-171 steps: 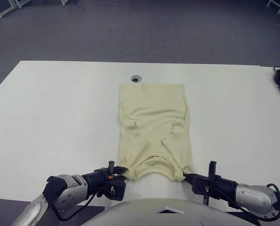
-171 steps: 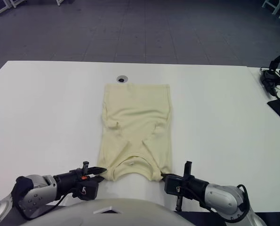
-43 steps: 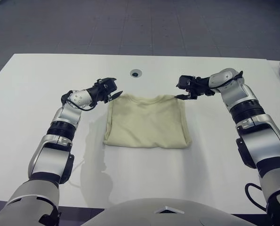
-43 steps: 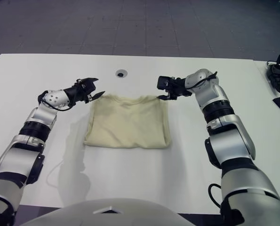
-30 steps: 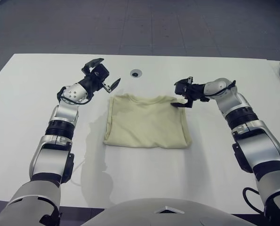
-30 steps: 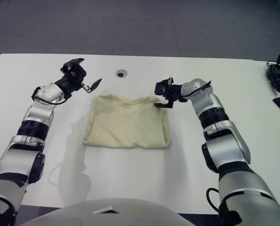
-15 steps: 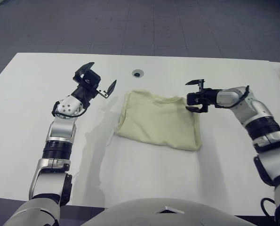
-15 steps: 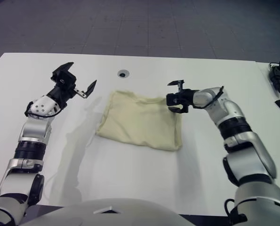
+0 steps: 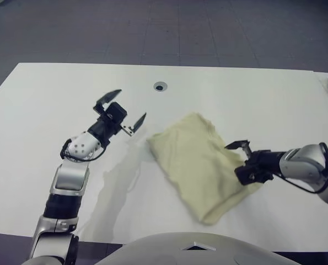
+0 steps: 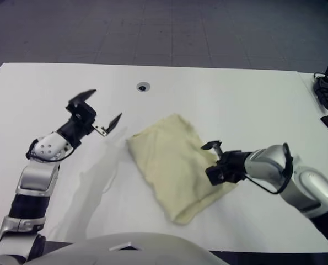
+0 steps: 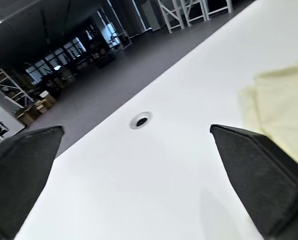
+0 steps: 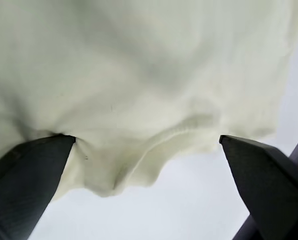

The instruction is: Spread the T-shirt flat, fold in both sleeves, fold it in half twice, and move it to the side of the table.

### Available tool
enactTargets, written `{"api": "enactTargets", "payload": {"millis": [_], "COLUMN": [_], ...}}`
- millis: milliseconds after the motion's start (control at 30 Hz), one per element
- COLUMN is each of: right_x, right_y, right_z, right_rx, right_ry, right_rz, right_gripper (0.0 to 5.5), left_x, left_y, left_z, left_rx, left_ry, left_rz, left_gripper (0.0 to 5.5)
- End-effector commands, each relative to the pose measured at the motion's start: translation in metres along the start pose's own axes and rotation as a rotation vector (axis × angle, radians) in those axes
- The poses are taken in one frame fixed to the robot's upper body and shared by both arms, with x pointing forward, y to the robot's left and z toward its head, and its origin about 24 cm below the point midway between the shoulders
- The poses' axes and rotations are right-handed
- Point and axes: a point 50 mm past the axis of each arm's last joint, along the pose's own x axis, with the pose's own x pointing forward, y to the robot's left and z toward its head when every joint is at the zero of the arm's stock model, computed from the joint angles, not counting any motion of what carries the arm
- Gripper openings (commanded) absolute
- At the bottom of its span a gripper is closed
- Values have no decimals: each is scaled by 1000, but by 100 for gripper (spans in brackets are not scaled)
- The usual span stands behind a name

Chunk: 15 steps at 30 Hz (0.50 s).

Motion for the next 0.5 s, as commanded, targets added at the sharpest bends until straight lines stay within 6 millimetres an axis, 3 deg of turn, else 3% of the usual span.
{"api": "enactTargets", "payload": {"millis": [33, 233, 400, 500], "right_x": [6, 0, -2, -6], "right_y": [12, -12, -21, -29], "right_z": [38, 51, 49, 44], "right_rx": [77, 121, 120, 133], "right_ry": [-180, -261, -250, -253], "right_rz": [96, 13, -20, -60], "right_gripper": [537, 537, 537, 537], "left_x": [0, 4, 12, 16], "left_y": [0, -19, -35, -51], "left_z": [1, 1, -4, -6], "left_rx": [23, 15, 9, -82], "left_ry": [28, 29, 53, 57], "left_rz": [-21, -125, -220, -328], "left_gripper": [540, 540, 540, 540]}}
